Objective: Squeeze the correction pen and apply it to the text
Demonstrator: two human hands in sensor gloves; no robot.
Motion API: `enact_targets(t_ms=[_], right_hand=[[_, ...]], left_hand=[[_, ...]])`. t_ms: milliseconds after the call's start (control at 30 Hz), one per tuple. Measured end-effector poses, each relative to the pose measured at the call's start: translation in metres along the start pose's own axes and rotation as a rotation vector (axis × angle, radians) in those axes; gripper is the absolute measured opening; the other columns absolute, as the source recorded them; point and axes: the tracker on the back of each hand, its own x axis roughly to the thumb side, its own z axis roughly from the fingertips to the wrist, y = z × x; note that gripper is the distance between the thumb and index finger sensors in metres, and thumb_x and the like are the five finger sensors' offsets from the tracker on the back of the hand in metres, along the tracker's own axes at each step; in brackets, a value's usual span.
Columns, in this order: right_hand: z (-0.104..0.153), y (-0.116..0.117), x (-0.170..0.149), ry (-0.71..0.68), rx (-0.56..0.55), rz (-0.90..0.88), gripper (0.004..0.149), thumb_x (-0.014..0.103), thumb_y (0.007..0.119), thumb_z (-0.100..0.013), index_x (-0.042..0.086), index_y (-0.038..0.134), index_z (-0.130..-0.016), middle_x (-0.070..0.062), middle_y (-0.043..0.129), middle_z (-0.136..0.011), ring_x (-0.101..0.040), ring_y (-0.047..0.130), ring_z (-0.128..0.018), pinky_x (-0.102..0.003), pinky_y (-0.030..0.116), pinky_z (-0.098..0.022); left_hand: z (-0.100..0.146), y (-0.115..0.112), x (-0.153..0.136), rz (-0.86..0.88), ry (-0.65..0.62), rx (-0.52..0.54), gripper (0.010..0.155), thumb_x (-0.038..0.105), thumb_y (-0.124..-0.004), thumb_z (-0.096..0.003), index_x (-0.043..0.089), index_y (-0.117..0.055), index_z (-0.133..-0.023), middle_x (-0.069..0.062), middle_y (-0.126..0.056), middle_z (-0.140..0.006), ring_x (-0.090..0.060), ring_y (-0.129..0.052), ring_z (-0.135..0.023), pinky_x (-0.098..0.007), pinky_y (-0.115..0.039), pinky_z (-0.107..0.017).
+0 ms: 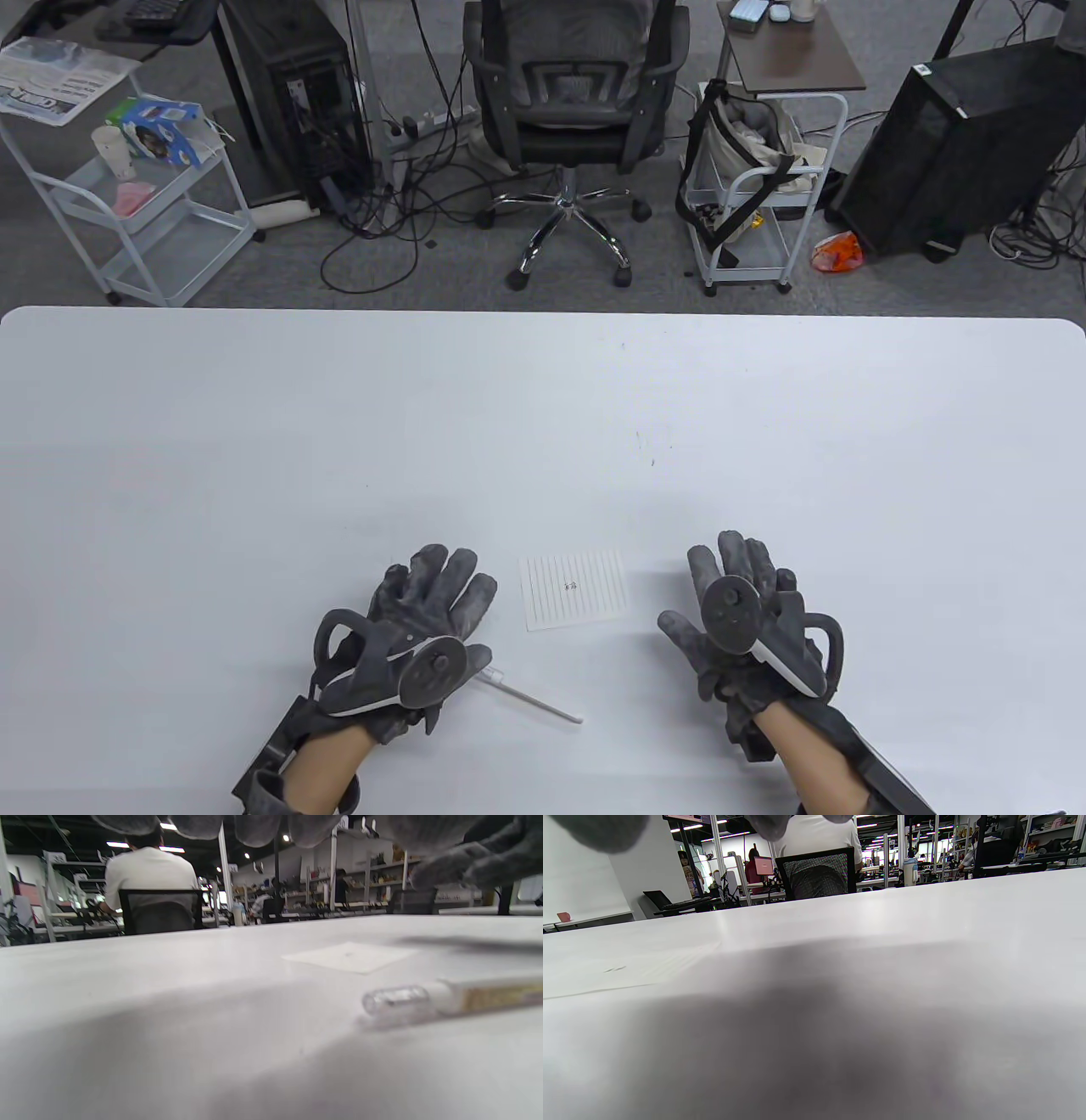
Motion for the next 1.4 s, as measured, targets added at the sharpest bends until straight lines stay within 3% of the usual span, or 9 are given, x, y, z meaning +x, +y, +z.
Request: enact_targets(t_ms=[167, 433, 500, 667, 900, 1167, 1400], right_hand=[[0.000, 0.001, 0.000, 0.000, 0.006, 0.003, 0.081, 0.073, 0.060, -0.040, 0.031, 0.036, -0.106, -0.007, 0.023, -0.119, -0.039, 0.024, -0.107, -0.063, 0.034, -0.076], [-0.002, 0.006, 0.000, 0.005, 0.037, 0.008, 0.081, 0.073, 0.060, -0.040, 0.031, 0.036, -0.106, -0.007, 0.023, -0.119, -0.039, 0.024, -0.107, -0.063, 0.034, -0.076], [-0.003, 0.008, 0.000, 0.006, 0.046, 0.009, 0.081, 0.073, 0.060, -0.040, 0.031, 0.036, -0.106, -0.007, 0.023, -0.119, -0.038, 0.024, -0.107, -0.063, 0.034, -0.076], [-0.003, 0.008, 0.000, 0.008, 0.052, 0.001, 0.081, 0.073, 0.060, -0.040, 0.031, 0.036, -0.106, -0.007, 0.022, -0.119, -0.038, 0.024, -0.107, -0.063, 0.034, -0.076], [-0.003, 0.009, -0.001, 0.020, 0.058, 0.002, 0.081, 0.072, 0.060, -0.040, 0.031, 0.036, -0.106, -0.008, 0.023, -0.119, -0.039, 0.024, -0.107, -0.063, 0.034, -0.076], [-0.002, 0.005, -0.002, 0.019, 0.040, -0.008, 0.081, 0.072, 0.060, -0.040, 0.031, 0.036, -0.106, -0.008, 0.023, -0.119, -0.039, 0.025, -0.107, -0.063, 0.034, -0.076], [-0.002, 0.001, -0.002, 0.009, 0.023, -0.017, 0.081, 0.073, 0.060, -0.040, 0.031, 0.036, -0.106, -0.008, 0.023, -0.119, -0.039, 0.025, -0.107, -0.063, 0.034, -0.076]], left_hand=[[-0.005, -0.014, 0.009, -0.007, -0.069, -0.145, 0.075, 0.058, -0.074, -0.0377, 0.027, -0.055, -0.103, -0.005, -0.059, -0.113, -0.037, -0.067, -0.103, -0.061, -0.064, -0.070], [-0.010, -0.029, 0.020, -0.058, -0.099, -0.225, 0.066, 0.052, -0.081, -0.0362, 0.027, -0.068, -0.096, -0.002, -0.076, -0.102, -0.033, -0.082, -0.091, -0.056, -0.070, -0.067], [-0.012, -0.037, 0.025, -0.092, -0.102, -0.270, 0.065, 0.049, -0.082, -0.0361, 0.027, -0.067, -0.095, -0.003, -0.073, -0.101, -0.033, -0.081, -0.089, -0.055, -0.070, -0.067], [-0.011, -0.036, 0.038, -0.159, -0.107, -0.220, 0.055, 0.044, -0.082, -0.0363, 0.027, -0.073, -0.087, -0.001, -0.081, -0.091, -0.029, -0.088, -0.078, -0.051, -0.074, -0.063], [-0.012, -0.036, 0.042, -0.194, -0.115, -0.231, 0.054, 0.044, -0.080, -0.0360, 0.023, -0.074, -0.085, -0.003, -0.086, -0.083, -0.026, -0.093, -0.068, -0.050, -0.077, -0.058], [-0.013, -0.034, 0.038, -0.113, -0.108, -0.221, 0.053, 0.044, -0.079, -0.0357, 0.020, -0.075, -0.083, -0.004, -0.089, -0.078, -0.024, -0.097, -0.063, -0.049, -0.081, -0.055], [-0.014, -0.016, 0.029, -0.031, -0.072, -0.144, 0.053, 0.044, -0.079, -0.0359, 0.020, -0.075, -0.083, -0.004, -0.089, -0.078, -0.024, -0.097, -0.063, -0.049, -0.081, -0.055]])
